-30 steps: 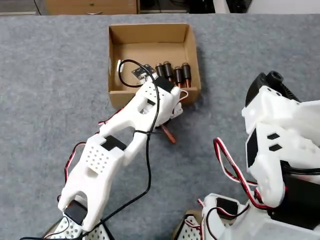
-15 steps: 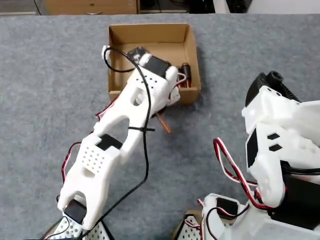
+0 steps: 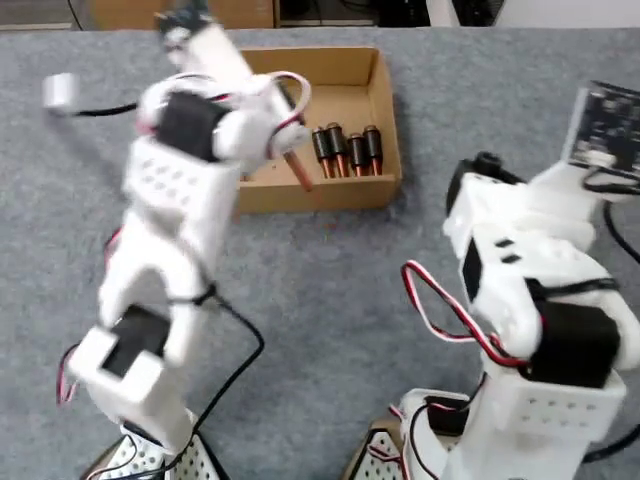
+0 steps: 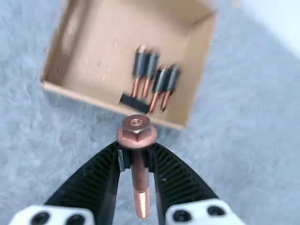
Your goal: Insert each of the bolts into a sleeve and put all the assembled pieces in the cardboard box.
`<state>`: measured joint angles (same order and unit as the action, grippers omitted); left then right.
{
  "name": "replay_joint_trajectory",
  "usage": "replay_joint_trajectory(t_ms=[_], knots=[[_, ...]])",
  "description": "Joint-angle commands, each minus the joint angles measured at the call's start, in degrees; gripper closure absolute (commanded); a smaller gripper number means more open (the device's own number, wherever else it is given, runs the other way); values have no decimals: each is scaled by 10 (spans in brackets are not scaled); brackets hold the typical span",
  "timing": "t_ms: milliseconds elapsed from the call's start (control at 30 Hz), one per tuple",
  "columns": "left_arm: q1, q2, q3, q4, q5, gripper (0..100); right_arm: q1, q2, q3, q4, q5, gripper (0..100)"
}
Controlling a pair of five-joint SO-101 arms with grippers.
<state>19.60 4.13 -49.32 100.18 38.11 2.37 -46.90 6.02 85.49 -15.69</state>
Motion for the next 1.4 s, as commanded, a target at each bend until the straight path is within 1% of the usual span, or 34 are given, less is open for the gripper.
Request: replay_joint_trajectory(t_ms=[0, 100, 167, 333, 400, 467, 533, 633, 700, 767, 833, 900, 967, 1033, 1100, 1233, 1367], knots=[[-4, -115, 78, 7, -48, 983, -39, -4, 11, -21, 36, 997], [-8, -194, 179, 7, -78, 983, -70, -4, 12, -18, 68, 997], [-9, -252, 238, 7, -112, 983, -91, -5, 25, -17, 84, 997], [-10, -400, 347, 4, -161, 984, -125, -6, 92, -15, 131, 997], [-13, -452, 389, -6, -178, 984, -137, -6, 99, -1, 135, 997], [-40, -500, 434, -20, -196, 984, -158, -7, 99, 21, 135, 997], [-65, -545, 489, -39, -219, 984, -188, -26, 102, 40, 131, 997], [-79, -612, 572, -60, -229, 984, -240, -84, 102, 51, 131, 997], [-76, -652, 615, -62, -227, 984, -276, -130, 106, 52, 129, 997], [-63, -690, 655, -84, -227, 984, -306, -175, 129, 52, 121, 997], [-43, -726, 693, -106, -229, 984, -331, -217, 175, 52, 113, 997], [-24, -766, 722, -112, -227, 983, -362, -258, 225, 52, 98, 997], [-8, -807, 746, -114, -228, 983, -378, -300, 271, 45, 93, 997], [14, -842, 773, -136, -227, 983, -380, -340, 333, 22, 93, 997], [35, -870, 798, -176, -227, 983, -379, -382, 401, -13, 97, 997], [46, -882, 857, -256, -229, 983, -381, -474, 516, -86, 94, 997], [47, -882, 918, -330, -231, 983, -382, -545, 553, -117, 94, 997]])
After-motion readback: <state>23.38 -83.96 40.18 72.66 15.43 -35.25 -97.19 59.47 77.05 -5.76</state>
